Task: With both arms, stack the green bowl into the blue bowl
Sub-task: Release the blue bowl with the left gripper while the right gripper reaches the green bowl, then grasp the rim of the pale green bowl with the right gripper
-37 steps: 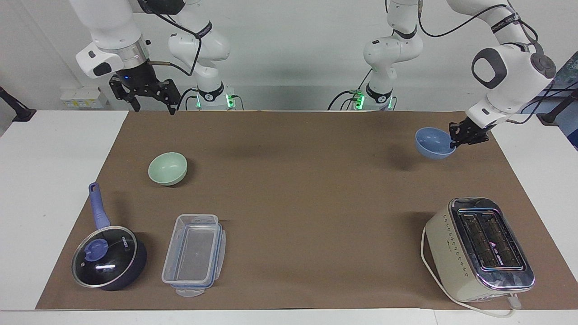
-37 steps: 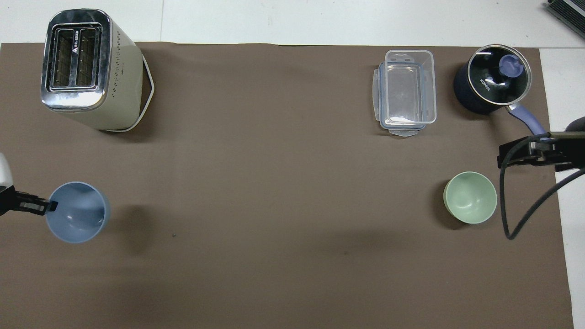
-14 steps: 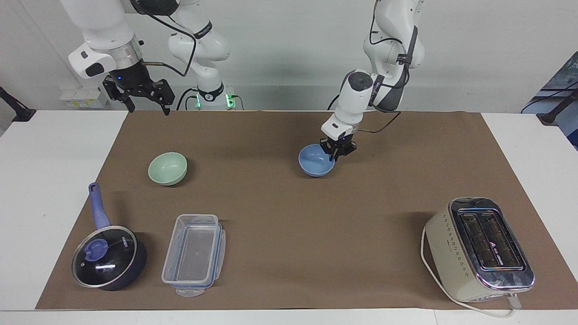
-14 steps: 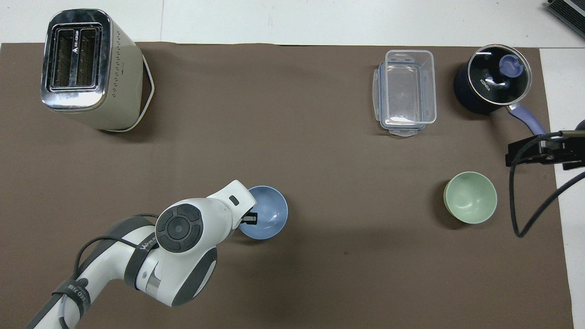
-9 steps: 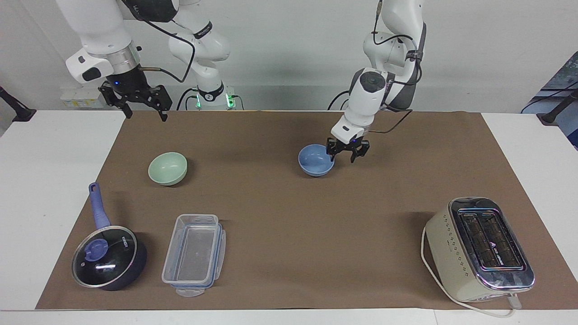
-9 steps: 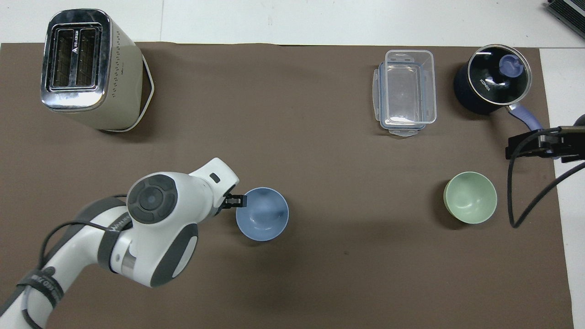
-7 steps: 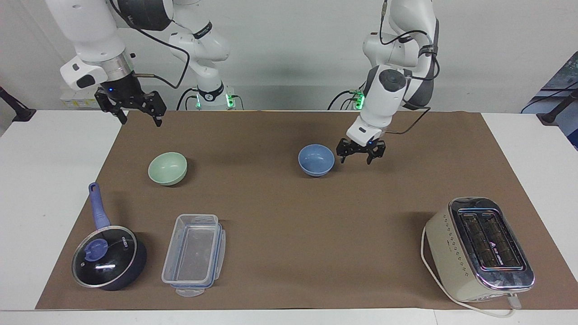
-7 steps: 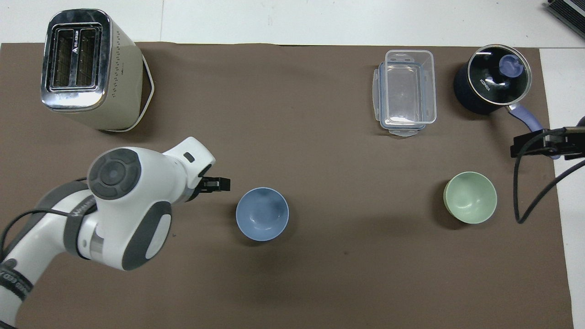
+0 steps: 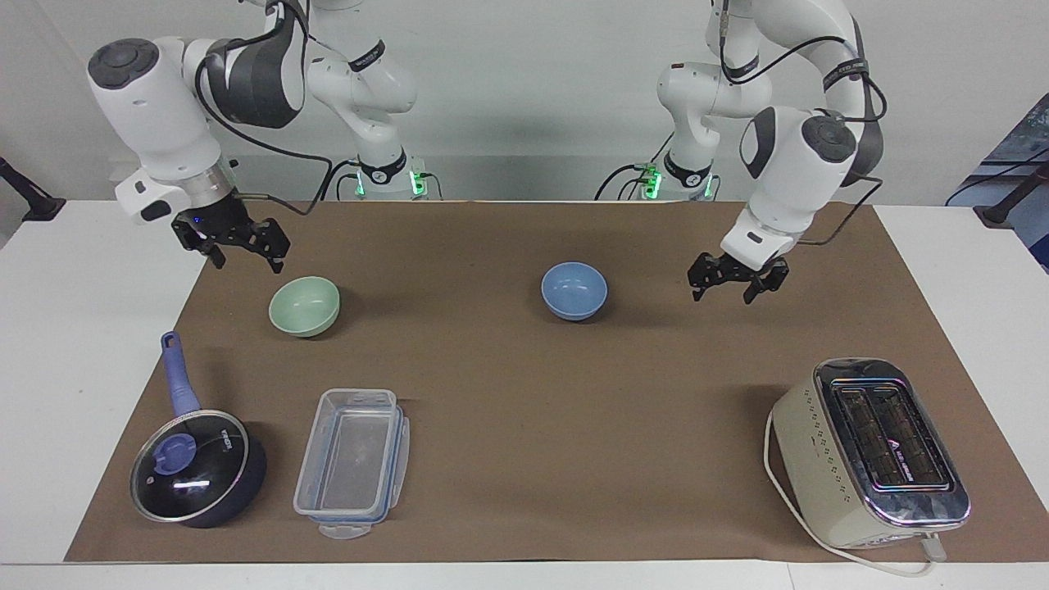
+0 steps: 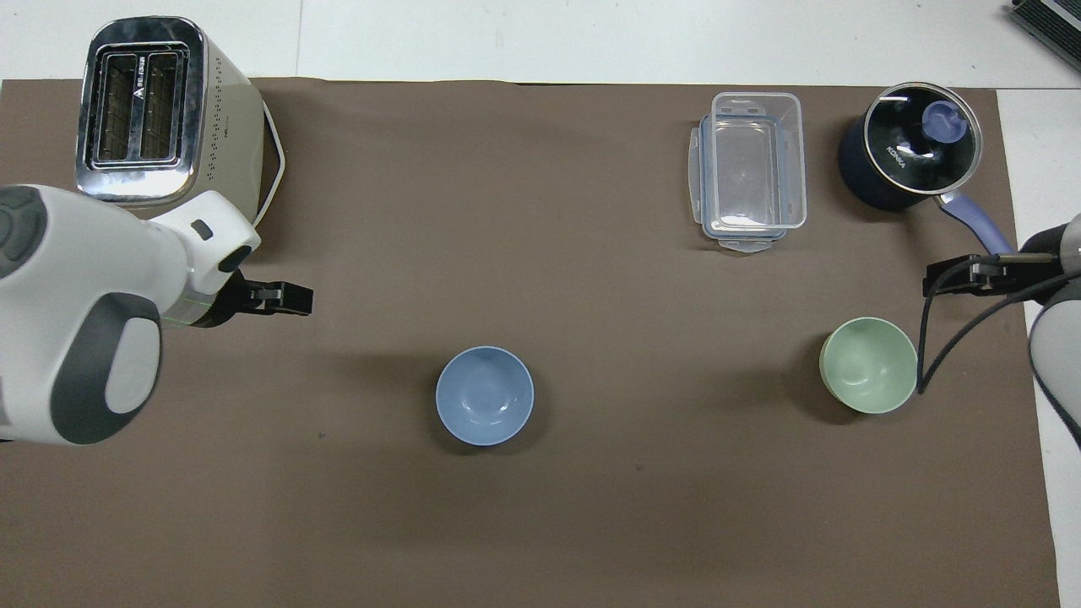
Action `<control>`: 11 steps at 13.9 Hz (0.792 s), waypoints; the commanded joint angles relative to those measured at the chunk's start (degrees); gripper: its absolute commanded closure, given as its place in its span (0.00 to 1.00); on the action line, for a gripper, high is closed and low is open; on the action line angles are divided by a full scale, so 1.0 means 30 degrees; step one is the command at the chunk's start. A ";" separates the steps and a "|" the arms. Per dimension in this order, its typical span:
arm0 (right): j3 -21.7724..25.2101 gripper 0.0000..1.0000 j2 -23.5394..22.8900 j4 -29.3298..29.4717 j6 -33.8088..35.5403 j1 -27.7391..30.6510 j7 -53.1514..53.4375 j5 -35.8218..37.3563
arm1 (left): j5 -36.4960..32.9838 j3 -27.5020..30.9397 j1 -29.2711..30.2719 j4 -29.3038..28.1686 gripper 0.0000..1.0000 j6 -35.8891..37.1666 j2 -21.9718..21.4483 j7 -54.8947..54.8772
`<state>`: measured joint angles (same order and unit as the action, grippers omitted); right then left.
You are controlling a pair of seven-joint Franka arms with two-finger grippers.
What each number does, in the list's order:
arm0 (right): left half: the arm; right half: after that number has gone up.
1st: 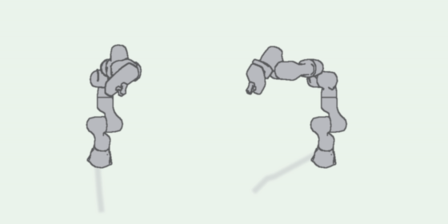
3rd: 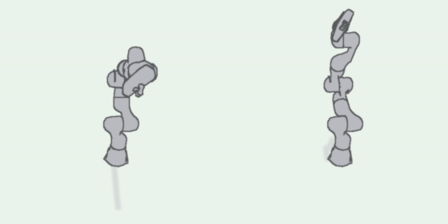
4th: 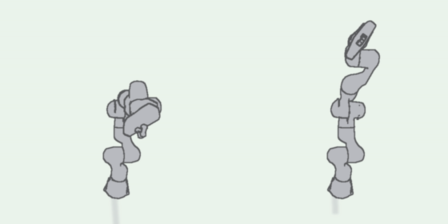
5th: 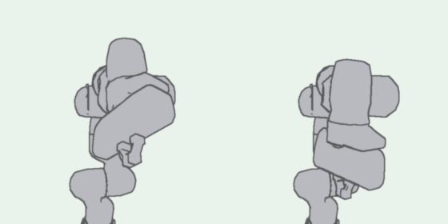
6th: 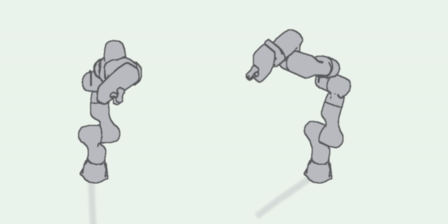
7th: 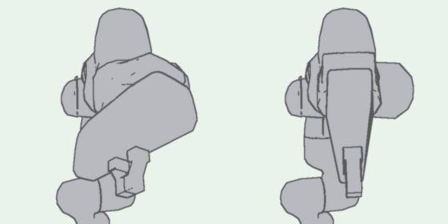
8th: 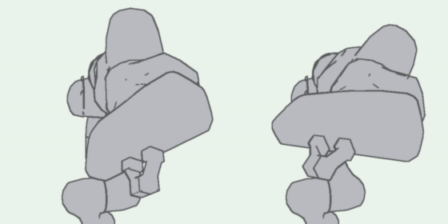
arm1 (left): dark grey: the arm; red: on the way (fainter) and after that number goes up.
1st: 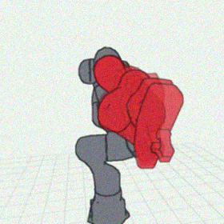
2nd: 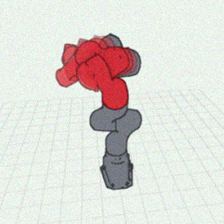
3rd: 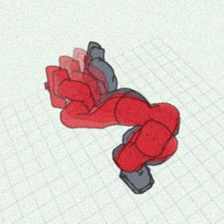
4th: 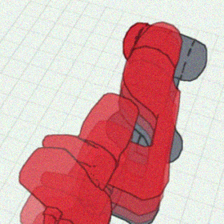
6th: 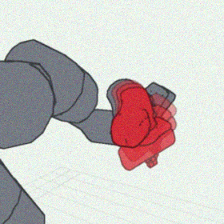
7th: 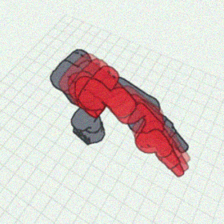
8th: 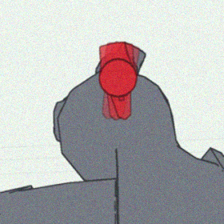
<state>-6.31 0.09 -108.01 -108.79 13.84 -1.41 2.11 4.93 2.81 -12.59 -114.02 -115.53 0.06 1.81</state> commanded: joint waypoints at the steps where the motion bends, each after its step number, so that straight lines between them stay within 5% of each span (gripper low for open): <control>1: -0.0095 0.00 -0.0292 -0.2455 -0.2429 0.0892 -0.0992 -0.0087 | -0.0092 -0.0176 0.1321 0.1557 0.00 0.1941 0.0125 -0.1477; 4: -0.0065 0.00 -0.0585 -0.4482 -0.5506 0.1624 -0.1812 -0.0175 | -0.0267 -0.0175 0.2524 0.2702 0.00 0.3233 0.0243 -0.3030; 6: -0.0095 0.00 -0.1726 -0.4601 -0.6213 0.2153 -0.2340 -0.0175 | -0.1345 -0.0175 0.2848 0.2938 0.00 0.3527 0.0185 -0.3471; 11: -0.0095 0.00 -0.1847 -0.6677 -0.7999 0.2125 -0.2546 -0.0205 | -0.1645 -0.0146 0.3816 0.3989 0.00 0.4842 0.0125 -0.4997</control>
<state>-6.21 -6.57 -124.44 -129.50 19.69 -7.07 2.08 1.07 3.00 -2.38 -105.17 -104.65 0.07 -11.73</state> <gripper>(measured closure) 0.000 0.000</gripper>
